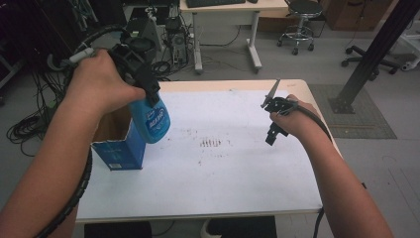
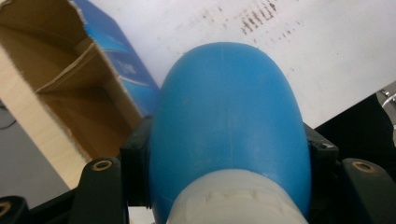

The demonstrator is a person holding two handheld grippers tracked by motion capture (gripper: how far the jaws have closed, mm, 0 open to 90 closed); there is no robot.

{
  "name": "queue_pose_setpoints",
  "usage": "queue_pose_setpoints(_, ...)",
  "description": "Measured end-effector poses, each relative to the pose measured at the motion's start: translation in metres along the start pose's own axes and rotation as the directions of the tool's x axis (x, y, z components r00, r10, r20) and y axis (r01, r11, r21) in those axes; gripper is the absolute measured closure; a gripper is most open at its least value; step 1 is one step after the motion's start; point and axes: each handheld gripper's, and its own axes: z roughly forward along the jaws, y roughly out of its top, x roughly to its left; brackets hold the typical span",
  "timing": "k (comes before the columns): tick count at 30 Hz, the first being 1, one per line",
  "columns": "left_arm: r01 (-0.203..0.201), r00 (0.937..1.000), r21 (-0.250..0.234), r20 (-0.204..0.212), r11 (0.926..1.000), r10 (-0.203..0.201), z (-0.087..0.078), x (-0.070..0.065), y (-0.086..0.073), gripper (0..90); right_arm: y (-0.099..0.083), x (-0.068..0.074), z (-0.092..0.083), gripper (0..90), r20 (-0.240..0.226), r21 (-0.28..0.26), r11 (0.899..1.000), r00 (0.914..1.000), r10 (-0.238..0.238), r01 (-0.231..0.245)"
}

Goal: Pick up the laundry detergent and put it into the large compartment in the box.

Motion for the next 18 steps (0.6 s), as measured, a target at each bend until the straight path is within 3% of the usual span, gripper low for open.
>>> queue_pose_setpoints(1, 0.026, 0.9996, -0.005, -0.003, 0.9996, -0.026, -0.005, 0.004, 0.0, 37.8, 0.001, 0.001, 0.0, 7.4, -0.002, 0.0, 1.0, 1.0, 0.0, 0.0)
queue_pose_setpoints(5, 0.047, 0.9989, 0.003, 0.003, 0.9989, -0.047, -0.009, 0.011, 0.001, 37.8, 0.002, 0.001, 0.0, 7.4, -0.003, 0.0, 1.0, 1.0, -0.003, 0.003)
queue_pose_setpoints(6, 0.078, 0.9969, 0.01, 0.007, 0.9969, -0.078, -0.012, 0.016, 0.002, 37.8, 0.003, 0.002, 0.0, 7.4, -0.001, 0.002, 1.0, 1.0, -0.002, 0.002)
queue_pose_setpoints(11, 0.12, 0.9927, 0.019, 0.001, 0.9926, -0.12, -0.017, 0.027, 0.002, 37.8, 0.004, 0.002, 0.0, 7.5, 0.003, 0.008, 1.0, 0.9999, -0.012, 0.012)
queue_pose_setpoints(13, 0.165, 0.9864, 0.022, -0.002, 0.9861, -0.165, -0.02, 0.035, 0.002, 37.8, 0.005, 0.002, 0.0, 7.5, 0.0, 0.007, 1.0, 1.0, -0.009, 0.009)
queue_pose_setpoints(16, 0.192, 0.9814, 0.025, -0.001, 0.9811, -0.192, -0.023, 0.04, 0.002, 37.8, 0.005, 0.003, 0.0, 7.5, -0.001, 0.008, 1.0, 1.0, -0.007, 0.007)
queue_pose_setpoints(18, 0.228, 0.9735, 0.029, 0.0, 0.9731, -0.229, -0.025, 0.045, 0.002, 37.8, 0.006, 0.002, 0.0, 7.5, 0.004, 0.007, 1.0, 0.9999, -0.011, 0.011)
